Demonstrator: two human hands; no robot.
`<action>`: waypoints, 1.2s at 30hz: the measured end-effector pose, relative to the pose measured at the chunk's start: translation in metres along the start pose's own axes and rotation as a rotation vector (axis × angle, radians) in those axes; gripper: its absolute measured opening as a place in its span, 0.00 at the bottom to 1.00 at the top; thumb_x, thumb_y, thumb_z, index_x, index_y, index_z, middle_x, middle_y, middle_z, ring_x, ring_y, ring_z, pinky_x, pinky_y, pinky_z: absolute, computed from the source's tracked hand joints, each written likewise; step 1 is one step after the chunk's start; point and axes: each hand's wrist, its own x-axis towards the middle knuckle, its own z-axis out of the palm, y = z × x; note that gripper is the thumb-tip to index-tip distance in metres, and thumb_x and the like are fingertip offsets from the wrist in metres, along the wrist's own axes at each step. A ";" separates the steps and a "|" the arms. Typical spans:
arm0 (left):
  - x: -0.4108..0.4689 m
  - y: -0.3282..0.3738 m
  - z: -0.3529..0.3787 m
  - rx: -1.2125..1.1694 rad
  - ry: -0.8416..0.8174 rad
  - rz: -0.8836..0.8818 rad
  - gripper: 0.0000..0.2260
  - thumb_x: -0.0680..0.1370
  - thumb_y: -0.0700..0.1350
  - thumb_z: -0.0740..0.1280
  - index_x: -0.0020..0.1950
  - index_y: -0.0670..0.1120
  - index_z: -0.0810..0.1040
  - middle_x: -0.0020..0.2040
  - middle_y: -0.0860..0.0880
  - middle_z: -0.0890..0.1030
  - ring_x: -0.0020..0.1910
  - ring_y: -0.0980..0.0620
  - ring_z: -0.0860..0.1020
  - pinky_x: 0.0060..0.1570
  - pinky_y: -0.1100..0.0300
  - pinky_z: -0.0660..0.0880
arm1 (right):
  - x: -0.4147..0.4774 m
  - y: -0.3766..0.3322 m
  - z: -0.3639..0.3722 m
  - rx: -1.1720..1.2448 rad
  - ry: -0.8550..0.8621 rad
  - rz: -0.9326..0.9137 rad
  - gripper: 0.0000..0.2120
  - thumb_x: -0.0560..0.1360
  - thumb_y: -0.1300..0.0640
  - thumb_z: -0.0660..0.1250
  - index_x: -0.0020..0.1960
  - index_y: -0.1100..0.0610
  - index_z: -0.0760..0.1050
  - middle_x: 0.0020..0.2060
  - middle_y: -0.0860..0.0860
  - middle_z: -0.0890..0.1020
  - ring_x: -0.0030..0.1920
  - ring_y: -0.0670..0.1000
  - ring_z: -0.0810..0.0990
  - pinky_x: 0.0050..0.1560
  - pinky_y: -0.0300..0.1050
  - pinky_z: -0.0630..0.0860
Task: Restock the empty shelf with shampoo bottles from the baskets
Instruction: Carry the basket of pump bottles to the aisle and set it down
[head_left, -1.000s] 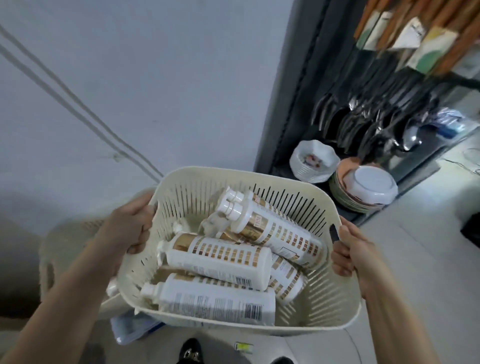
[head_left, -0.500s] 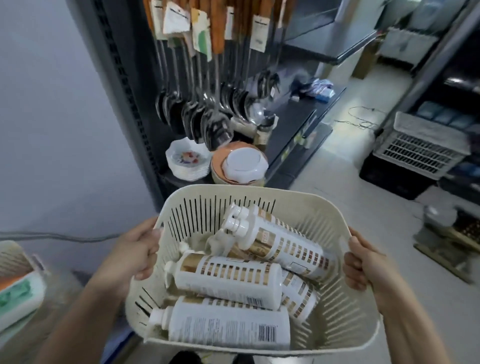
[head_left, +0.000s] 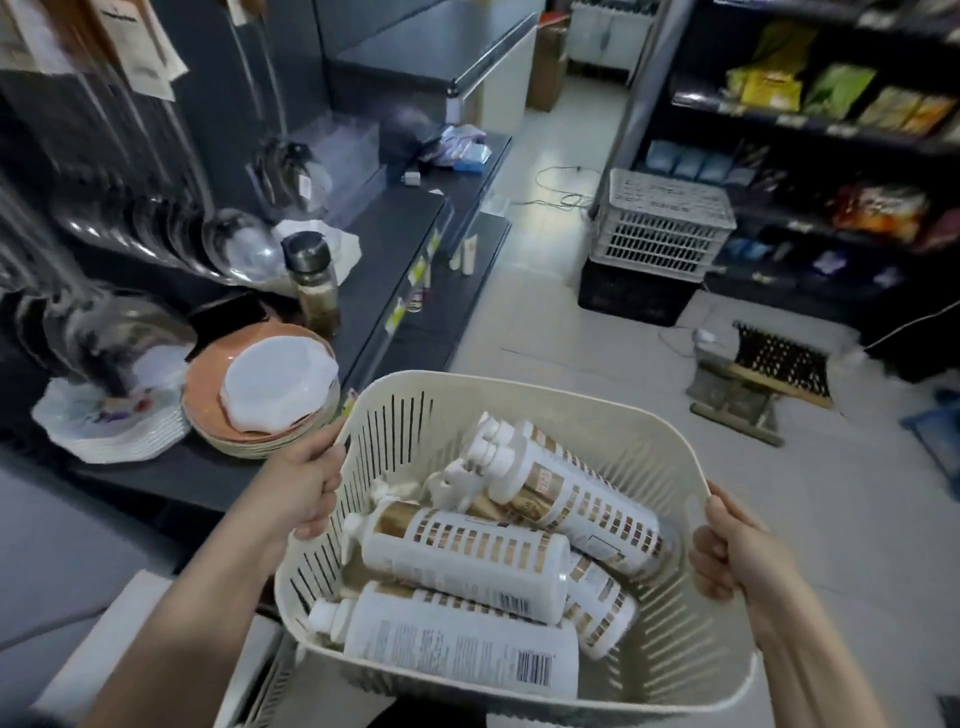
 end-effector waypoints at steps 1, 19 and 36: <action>0.016 0.004 0.012 0.009 -0.009 -0.003 0.18 0.83 0.38 0.56 0.62 0.61 0.73 0.29 0.51 0.63 0.20 0.57 0.58 0.18 0.68 0.55 | 0.013 -0.004 -0.005 0.009 0.021 0.008 0.16 0.85 0.58 0.53 0.71 0.51 0.68 0.22 0.48 0.58 0.16 0.44 0.57 0.19 0.31 0.56; 0.273 0.139 0.231 0.144 -0.191 0.010 0.18 0.83 0.40 0.57 0.63 0.60 0.74 0.29 0.51 0.62 0.20 0.58 0.58 0.19 0.67 0.54 | 0.257 -0.165 -0.061 0.103 0.224 0.006 0.18 0.85 0.58 0.54 0.73 0.51 0.69 0.21 0.47 0.60 0.18 0.43 0.58 0.18 0.34 0.56; 0.482 0.246 0.478 0.174 -0.210 0.047 0.19 0.83 0.38 0.54 0.71 0.53 0.69 0.29 0.48 0.61 0.17 0.58 0.59 0.19 0.69 0.57 | 0.528 -0.374 -0.161 -0.054 0.166 -0.045 0.17 0.84 0.57 0.56 0.71 0.46 0.70 0.21 0.46 0.63 0.19 0.45 0.60 0.20 0.36 0.59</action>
